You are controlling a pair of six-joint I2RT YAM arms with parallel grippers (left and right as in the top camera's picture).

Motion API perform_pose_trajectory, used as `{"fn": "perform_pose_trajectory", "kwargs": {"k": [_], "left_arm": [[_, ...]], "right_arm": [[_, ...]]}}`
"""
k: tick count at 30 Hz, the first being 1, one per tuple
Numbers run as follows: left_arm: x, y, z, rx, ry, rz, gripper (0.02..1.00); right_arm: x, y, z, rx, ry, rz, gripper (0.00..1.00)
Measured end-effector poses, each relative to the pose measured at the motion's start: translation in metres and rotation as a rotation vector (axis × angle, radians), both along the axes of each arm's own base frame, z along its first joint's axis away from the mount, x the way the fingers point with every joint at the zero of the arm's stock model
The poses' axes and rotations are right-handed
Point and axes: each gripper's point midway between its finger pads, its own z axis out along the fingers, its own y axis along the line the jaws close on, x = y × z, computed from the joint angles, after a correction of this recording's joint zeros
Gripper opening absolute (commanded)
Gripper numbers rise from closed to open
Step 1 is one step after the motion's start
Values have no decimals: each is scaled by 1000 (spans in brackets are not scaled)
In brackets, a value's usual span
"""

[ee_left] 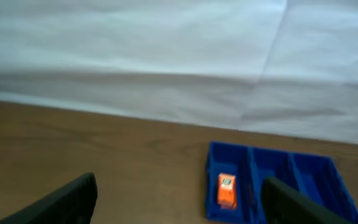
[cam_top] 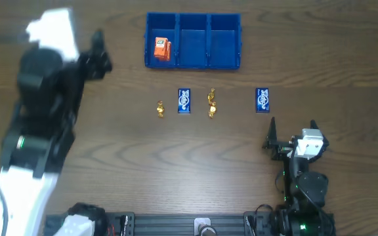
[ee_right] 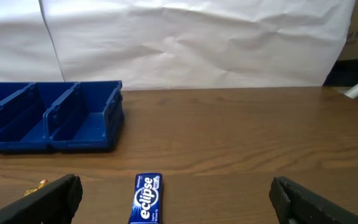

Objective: Sort Candies Into Trays

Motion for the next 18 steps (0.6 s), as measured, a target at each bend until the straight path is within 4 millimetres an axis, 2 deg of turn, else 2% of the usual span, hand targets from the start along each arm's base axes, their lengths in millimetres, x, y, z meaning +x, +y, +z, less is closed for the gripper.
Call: {"fn": "perform_pose_trajectory", "kwargs": {"k": [2,5,7,12,15,18], "left_arm": [[-24,19,-7,-10,-46,33,836],[-46,39,-18,-15,-98,64,836],[-62,50,-36,-11,-124,78,836],[-87,52,-67,8,-182,52,862],[-98,50,-91,17,-226,35,941],[-100,46,-112,24,-263,8,1000]], "right_arm": [[0,0,0,0,0,0,1000],[0,0,0,0,0,0,998],[0,0,0,0,0,0,1000],[0,0,0,0,0,0,1000],[0,0,0,0,0,0,1000],[0,0,0,0,0,0,1000]]}}
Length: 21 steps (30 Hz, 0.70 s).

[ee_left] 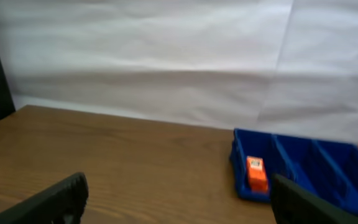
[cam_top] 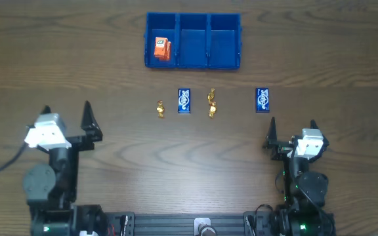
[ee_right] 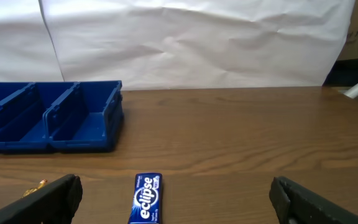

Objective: Sort Candies Into Trays

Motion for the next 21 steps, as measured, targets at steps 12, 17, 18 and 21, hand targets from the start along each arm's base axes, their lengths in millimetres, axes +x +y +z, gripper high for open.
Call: {"fn": "perform_pose_trajectory", "kwargs": {"k": [12,17,18,21], "left_arm": [[-3,-23,-76,7,-25,-132,998],[-5,-24,-106,0,75,-139,998],[-6,-24,-107,0,84,-138,998],[-6,-23,-107,-1,93,-136,998]], "right_arm": [[0,0,0,0,0,0,998],[0,0,0,0,0,0,1000],[0,0,0,0,0,0,1000],[0,0,0,0,0,0,998]]}}
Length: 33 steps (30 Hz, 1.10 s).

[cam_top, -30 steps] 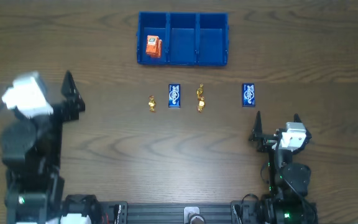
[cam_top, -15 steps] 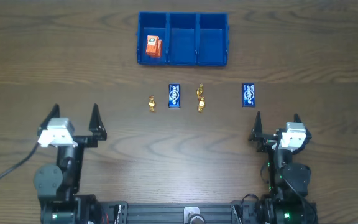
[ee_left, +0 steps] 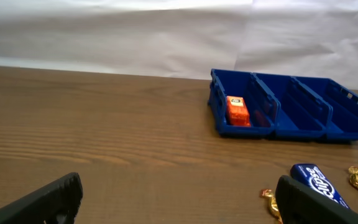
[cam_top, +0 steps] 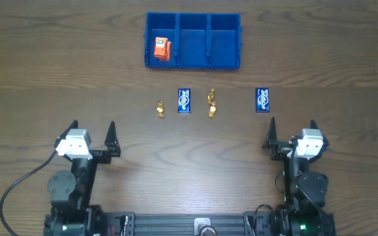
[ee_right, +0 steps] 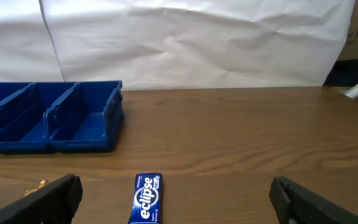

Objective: Sort Candies Into Trays

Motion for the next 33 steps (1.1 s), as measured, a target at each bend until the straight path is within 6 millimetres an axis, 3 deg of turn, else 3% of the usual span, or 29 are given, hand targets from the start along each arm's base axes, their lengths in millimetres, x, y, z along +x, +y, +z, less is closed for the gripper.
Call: {"fn": "perform_pose_trajectory", "kwargs": {"k": [33], "left_arm": [[0,0,0,0,3,0,998]], "right_arm": [[-2,-6,3,-4,19,-35,1000]]}}
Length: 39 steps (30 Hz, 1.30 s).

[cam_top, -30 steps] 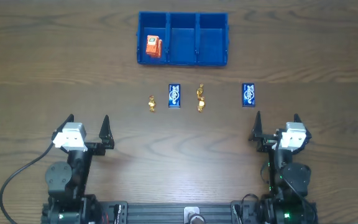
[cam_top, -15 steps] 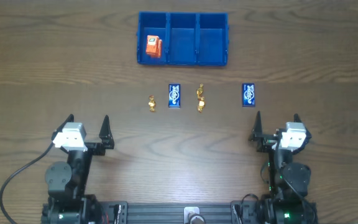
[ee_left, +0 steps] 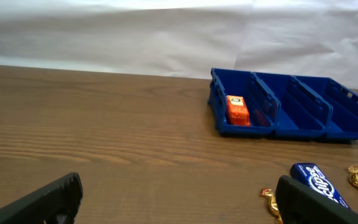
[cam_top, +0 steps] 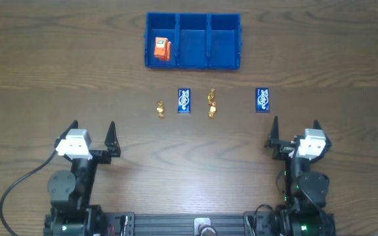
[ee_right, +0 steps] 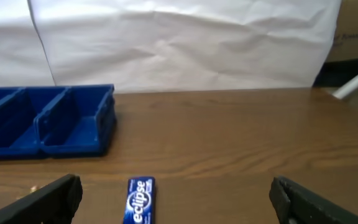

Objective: Sort Candies Into Trays

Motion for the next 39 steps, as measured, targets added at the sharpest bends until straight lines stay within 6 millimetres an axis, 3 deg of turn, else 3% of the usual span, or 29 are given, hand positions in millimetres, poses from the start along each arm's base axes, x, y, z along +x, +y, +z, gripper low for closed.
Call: {"fn": "perform_pose_trajectory", "kwargs": {"k": [4,8,10,11,13,17,21,23,29,33,35,39], "left_arm": [[0,0,0,0,-1,0,998],[0,0,1,0,-2,1,998],[0,0,1,0,-2,1,998],[0,0,1,0,-2,0,998],[0,0,1,0,-2,0,998],[0,0,1,0,-1,0,998],[0,0,1,0,-1,1,998],[0,0,1,0,-1,0,998],[0,0,1,0,-1,0,998],[0,0,1,0,-1,0,998],[0,0,1,0,-1,0,998],[0,0,1,0,-1,0,998]], "right_arm": [[-7,-2,30,-6,95,-7,1000],[-7,-2,97,-9,136,-10,1000],[-5,-2,120,-13,179,-11,1000],[2,-2,144,-15,209,-10,1000],[4,-1,150,-29,343,-4,998],[39,9,171,-34,506,47,1000],[68,22,150,-9,686,114,1000],[82,28,129,10,784,143,998],[113,40,29,89,1118,160,1000],[119,47,-30,120,1299,166,1000],[119,51,-48,123,1356,172,1000],[118,54,-66,129,1408,166,1000]]}}
